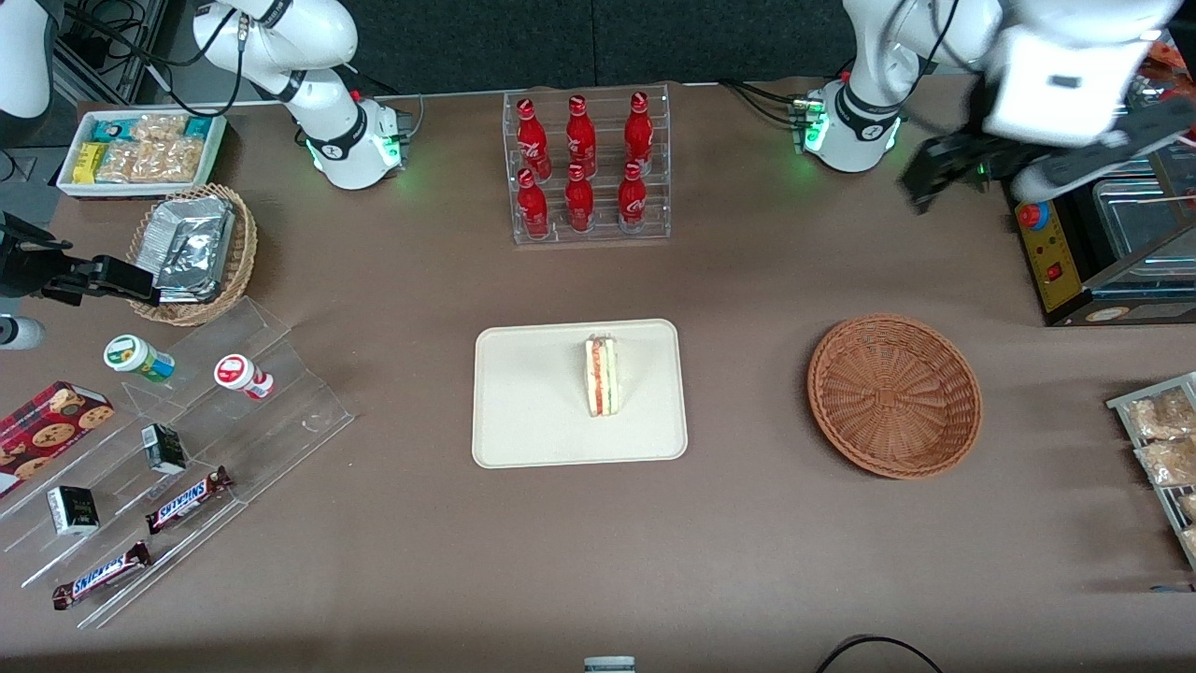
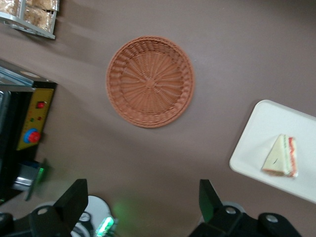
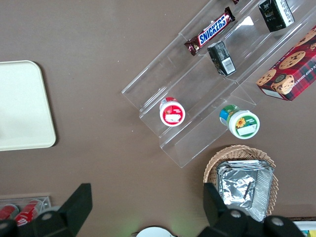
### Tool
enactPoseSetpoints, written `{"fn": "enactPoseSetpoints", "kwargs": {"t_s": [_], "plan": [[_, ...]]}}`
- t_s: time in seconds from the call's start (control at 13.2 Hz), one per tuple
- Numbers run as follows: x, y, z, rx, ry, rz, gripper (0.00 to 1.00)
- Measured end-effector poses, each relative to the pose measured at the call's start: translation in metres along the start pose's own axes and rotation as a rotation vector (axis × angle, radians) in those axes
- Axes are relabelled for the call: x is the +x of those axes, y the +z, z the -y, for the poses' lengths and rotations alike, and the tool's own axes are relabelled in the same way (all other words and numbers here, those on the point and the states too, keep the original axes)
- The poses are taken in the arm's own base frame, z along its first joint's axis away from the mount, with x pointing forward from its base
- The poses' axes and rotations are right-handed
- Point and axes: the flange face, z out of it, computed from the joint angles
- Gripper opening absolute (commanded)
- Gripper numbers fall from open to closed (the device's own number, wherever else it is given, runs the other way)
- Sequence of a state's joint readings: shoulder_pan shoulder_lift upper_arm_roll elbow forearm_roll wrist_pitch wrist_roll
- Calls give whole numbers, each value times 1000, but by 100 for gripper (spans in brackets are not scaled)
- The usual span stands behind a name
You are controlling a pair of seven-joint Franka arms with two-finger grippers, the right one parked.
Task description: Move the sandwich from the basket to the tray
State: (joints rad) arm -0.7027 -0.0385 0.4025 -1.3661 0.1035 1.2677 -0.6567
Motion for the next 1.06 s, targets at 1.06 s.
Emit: {"fn": "enactPoseSetpoints", "kwargs": {"t_s": [1.06], "plan": [[43,3,132,-102,290,74,100]]}}
